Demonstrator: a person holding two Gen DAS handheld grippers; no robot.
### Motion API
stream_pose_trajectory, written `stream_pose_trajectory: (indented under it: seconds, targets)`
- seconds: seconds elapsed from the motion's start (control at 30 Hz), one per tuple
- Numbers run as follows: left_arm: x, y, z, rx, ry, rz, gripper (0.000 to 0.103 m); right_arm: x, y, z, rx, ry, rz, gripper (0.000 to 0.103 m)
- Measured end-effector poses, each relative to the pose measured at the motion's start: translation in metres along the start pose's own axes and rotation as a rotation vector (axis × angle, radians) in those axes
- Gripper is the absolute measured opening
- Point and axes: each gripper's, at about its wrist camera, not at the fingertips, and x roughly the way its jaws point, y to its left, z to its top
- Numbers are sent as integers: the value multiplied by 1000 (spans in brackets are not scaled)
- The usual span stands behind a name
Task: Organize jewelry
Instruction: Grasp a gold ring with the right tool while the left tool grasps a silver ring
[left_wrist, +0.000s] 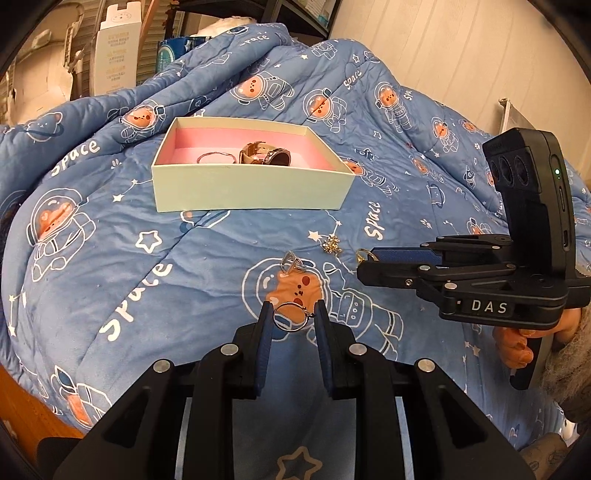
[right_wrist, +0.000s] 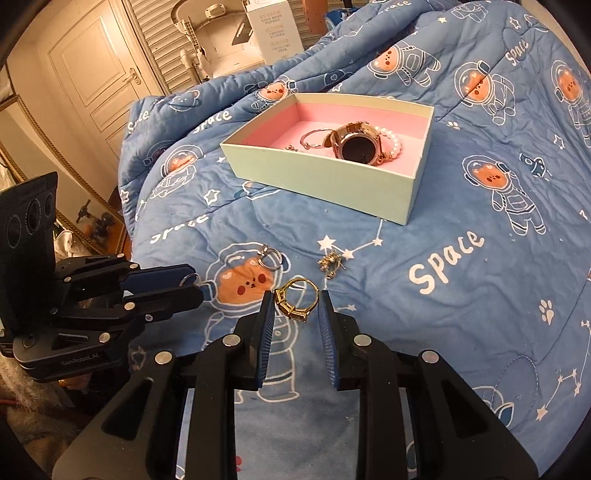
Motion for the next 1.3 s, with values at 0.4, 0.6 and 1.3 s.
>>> stream_pose_trajectory:
  seconds: [0.4, 0.6, 1.3]
  targets:
    - [-9, 9, 34, 22, -48, 2, 22, -5, 13, 37, -9, -35, 62, 25]
    - [-4, 19, 59, 24, -62, 9, 22, -3, 8, 53, -23, -48, 34, 25]
    - [77, 81, 174, -58, 57, 72, 22, 61, -12, 131, -24, 36, -2, 25]
